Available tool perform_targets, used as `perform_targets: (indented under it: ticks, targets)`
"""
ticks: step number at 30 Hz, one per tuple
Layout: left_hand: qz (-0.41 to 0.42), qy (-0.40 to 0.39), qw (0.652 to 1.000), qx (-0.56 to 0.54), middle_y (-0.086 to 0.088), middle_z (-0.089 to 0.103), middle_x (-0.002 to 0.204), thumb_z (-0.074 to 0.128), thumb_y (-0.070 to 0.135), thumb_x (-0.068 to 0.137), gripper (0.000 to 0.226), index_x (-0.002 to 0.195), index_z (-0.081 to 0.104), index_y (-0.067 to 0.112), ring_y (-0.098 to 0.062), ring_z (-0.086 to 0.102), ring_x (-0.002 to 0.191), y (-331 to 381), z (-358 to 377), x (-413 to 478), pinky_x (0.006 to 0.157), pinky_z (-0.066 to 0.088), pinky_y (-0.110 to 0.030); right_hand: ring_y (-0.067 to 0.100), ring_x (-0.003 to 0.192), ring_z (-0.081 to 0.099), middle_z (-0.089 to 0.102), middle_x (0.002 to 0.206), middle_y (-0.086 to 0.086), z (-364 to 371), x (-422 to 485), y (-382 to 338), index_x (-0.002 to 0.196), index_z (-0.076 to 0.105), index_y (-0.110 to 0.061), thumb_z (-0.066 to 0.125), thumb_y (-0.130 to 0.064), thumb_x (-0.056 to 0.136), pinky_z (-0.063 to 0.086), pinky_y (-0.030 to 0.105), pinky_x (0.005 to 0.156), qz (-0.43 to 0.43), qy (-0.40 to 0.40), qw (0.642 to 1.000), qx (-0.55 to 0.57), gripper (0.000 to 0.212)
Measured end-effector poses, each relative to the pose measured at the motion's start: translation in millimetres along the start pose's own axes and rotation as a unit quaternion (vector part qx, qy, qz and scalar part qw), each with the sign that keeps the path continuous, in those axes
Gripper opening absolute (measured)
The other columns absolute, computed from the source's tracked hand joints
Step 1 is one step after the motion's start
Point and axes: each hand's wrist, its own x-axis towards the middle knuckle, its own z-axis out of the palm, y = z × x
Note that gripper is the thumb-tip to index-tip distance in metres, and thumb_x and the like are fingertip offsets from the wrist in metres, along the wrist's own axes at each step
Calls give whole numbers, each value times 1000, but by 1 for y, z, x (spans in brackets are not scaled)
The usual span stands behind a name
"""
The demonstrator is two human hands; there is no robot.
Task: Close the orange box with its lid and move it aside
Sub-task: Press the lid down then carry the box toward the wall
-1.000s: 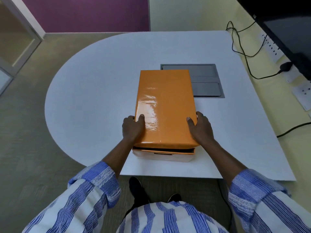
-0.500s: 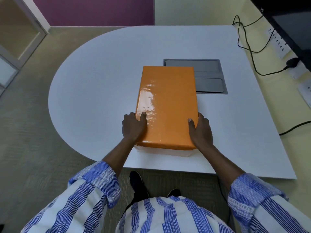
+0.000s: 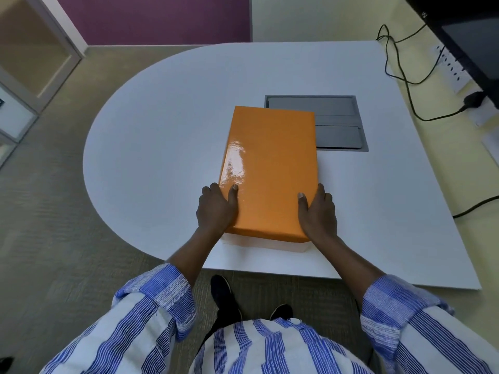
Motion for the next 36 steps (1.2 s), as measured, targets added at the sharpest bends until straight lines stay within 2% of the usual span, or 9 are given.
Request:
perform_targets:
  ticks: [6, 13, 18, 20, 24, 29, 31, 33, 36]
  targets:
    - [-9, -33, 999, 5, -16, 62, 123, 31, 64, 100, 66, 129, 50, 8, -34, 66, 103, -9, 5, -6, 79, 53, -42, 37, 130, 46, 42, 148, 19, 6, -5, -1, 156, 19, -10, 44, -57, 98, 49, 48, 90, -14, 5, 1000, -27, 78]
    - [-12, -32, 999, 3, -15, 64, 121, 30, 64, 100, 64, 128, 47, 9, -33, 68, 99, -15, 12, -9, 77, 53, -42, 37, 129, 47, 41, 148, 18, 16, -13, 4, 158, 9, -12, 41, -61, 97, 49, 51, 92, -26, 6, 999, -36, 85]
    - [-3, -49, 999, 3, -14, 63, 120, 30, 67, 99, 65, 125, 47, 10, -33, 66, 99, -21, 13, -2, 75, 50, -40, 37, 131, 46, 39, 151, 17, 15, -6, 5, 158, 9, -12, 41, -64, 96, 48, 51, 95, -24, 5, 999, -43, 87]
    - [9, -73, 997, -18, -13, 62, 123, 32, 68, 98, 67, 128, 48, 10, -33, 66, 103, -22, 10, 11, 79, 52, -43, 37, 134, 44, 37, 153, 17, 13, 7, -1, 159, 11, -12, 42, -64, 95, 46, 52, 97, -16, 3, 999, -34, 88]
    - [24, -112, 986, -124, -16, 62, 133, 39, 61, 100, 67, 134, 50, 5, -35, 64, 114, -4, -1, 57, 85, 50, -41, 38, 142, 36, 26, 161, 17, 4, 49, -29, 160, 8, -12, 45, -60, 96, 40, 54, 105, -32, 9, 999, -20, 88]
    - [-19, -123, 973, -196, -22, 40, 158, 40, 59, 101, 76, 155, 33, 6, -40, 43, 142, 31, -4, 130, 113, 37, -49, 36, 153, 16, 10, 168, 18, -1, 105, -69, 160, 11, -11, 47, -57, 97, 24, 56, 120, -80, 19, 995, -50, 86]
    - [16, -108, 980, -167, -22, 35, 161, 42, 59, 101, 79, 158, 26, 7, -40, 39, 145, 47, -2, 157, 115, 35, -51, 36, 155, 11, 7, 168, 18, 3, 124, -83, 160, 11, -11, 45, -59, 98, 18, 56, 122, -98, 18, 992, -76, 86]
    - [81, -95, 986, -111, -22, 34, 161, 44, 59, 100, 82, 160, 20, 9, -41, 40, 144, 62, 2, 179, 113, 40, -54, 37, 155, 8, 4, 169, 17, 8, 141, -94, 161, 11, -12, 42, -61, 97, 15, 57, 123, -111, 10, 988, -105, 86]
    - [158, -100, 982, -38, -19, 10, 169, 42, 61, 99, 87, 163, 5, 15, -40, 24, 152, 77, 13, 200, 115, 33, -57, 39, 155, 5, 2, 169, 16, 17, 160, -103, 160, 12, -14, 37, -65, 96, 12, 59, 122, -114, 2, 983, -147, 86]
